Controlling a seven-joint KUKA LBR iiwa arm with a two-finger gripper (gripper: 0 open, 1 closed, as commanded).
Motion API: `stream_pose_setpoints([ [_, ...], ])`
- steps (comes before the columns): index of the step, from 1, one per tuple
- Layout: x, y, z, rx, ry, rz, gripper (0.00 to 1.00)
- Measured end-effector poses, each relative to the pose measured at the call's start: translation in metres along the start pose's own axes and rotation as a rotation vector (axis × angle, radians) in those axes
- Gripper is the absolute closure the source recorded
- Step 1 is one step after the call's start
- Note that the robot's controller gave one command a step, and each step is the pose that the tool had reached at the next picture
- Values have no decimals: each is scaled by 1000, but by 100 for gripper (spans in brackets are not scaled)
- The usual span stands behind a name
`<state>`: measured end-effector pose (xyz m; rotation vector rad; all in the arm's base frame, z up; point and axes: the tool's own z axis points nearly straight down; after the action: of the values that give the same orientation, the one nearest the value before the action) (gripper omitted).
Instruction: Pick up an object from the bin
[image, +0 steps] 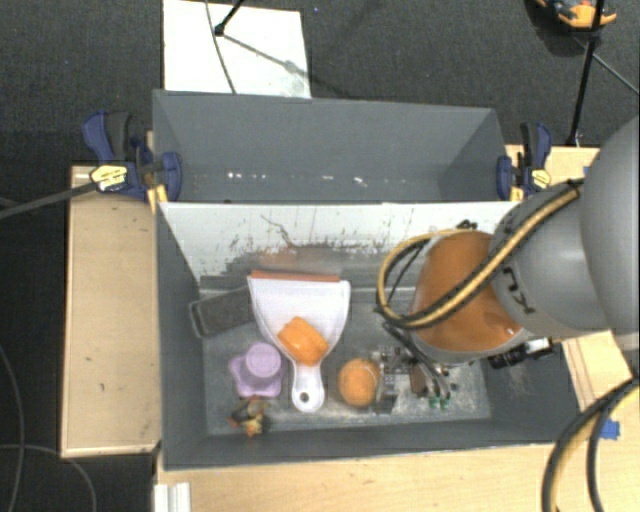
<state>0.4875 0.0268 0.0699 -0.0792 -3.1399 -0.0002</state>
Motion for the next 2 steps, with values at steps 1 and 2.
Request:
stream_pose_setpoints([
  [1,-10,22,-114,0,-3,1,100],
  [2,-10,22,-114,0,-2,0,100],
])
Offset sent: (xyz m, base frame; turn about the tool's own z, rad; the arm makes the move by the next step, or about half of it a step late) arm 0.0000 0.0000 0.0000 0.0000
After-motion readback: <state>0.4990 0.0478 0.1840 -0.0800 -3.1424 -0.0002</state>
